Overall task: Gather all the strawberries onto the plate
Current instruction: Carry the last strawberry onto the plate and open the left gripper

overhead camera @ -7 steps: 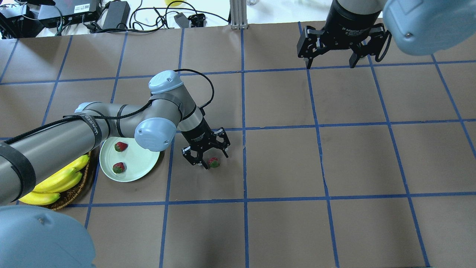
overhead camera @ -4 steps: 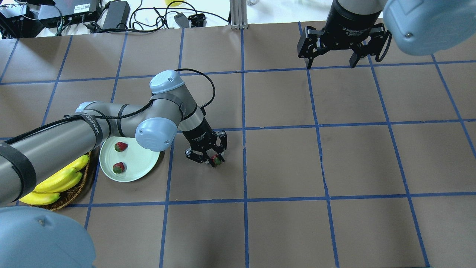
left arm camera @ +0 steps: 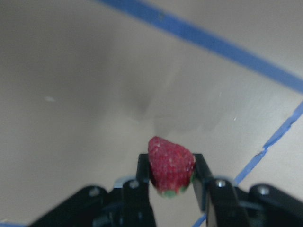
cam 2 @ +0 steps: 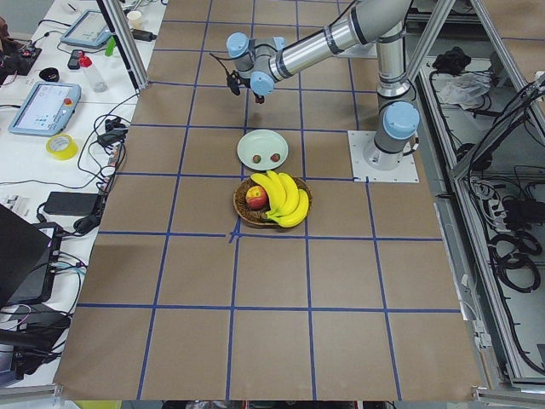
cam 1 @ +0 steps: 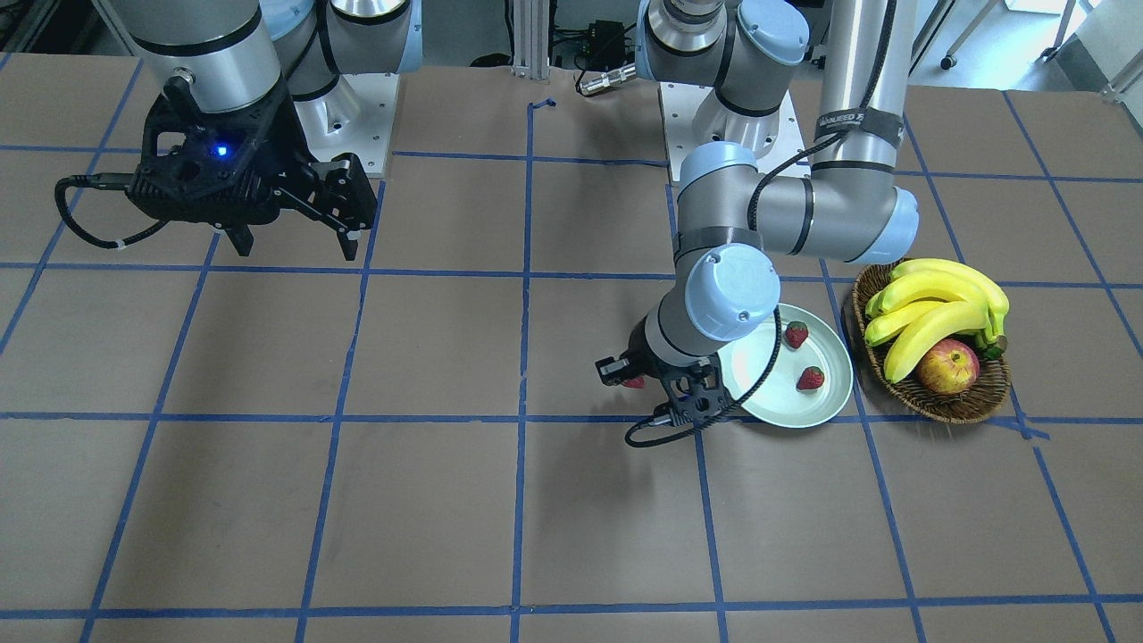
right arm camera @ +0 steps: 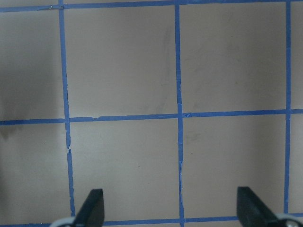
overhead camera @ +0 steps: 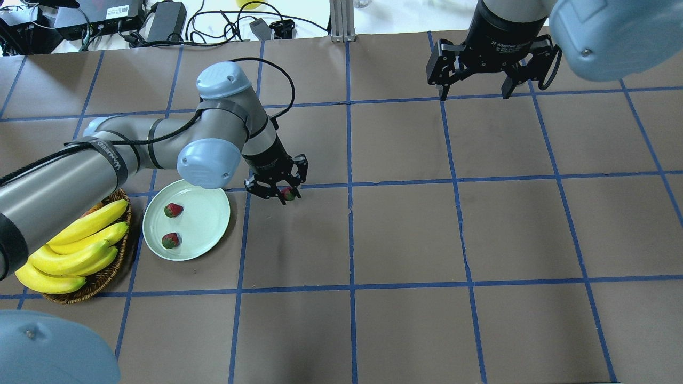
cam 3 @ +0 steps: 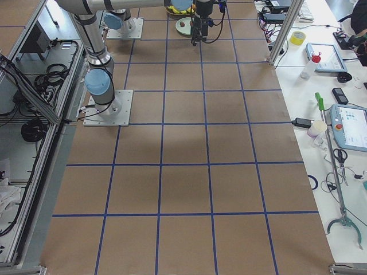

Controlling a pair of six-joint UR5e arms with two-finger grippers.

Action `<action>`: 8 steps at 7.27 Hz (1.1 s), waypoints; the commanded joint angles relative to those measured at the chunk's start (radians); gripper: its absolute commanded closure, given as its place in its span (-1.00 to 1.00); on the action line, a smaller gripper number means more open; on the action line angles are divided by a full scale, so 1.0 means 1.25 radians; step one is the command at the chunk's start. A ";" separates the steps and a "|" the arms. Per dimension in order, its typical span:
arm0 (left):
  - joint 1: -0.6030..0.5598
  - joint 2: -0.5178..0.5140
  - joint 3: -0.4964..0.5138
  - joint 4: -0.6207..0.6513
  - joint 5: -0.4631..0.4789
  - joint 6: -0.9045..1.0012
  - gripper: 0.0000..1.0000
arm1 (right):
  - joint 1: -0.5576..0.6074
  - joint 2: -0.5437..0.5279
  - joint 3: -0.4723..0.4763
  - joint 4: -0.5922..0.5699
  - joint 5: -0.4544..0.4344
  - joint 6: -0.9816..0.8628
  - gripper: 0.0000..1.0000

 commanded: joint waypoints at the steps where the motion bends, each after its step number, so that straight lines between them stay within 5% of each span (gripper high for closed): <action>1: 0.105 0.019 0.020 -0.044 0.048 0.153 1.00 | 0.001 0.001 0.002 0.000 0.000 0.000 -1.00; 5: 0.226 0.022 0.001 -0.187 0.128 0.362 1.00 | -0.001 0.001 0.003 0.001 -0.003 -0.001 -1.00; 6: 0.263 0.021 0.000 -0.212 0.117 0.380 -0.39 | 0.001 0.002 0.003 0.001 -0.001 0.000 -1.00; 7: 0.264 0.024 0.005 -0.214 0.113 0.369 -0.99 | 0.000 0.001 0.003 0.001 -0.001 -0.001 -1.00; 8: 0.264 0.039 0.015 -0.213 0.115 0.366 -1.00 | 0.001 0.002 0.003 -0.001 0.002 0.000 -1.00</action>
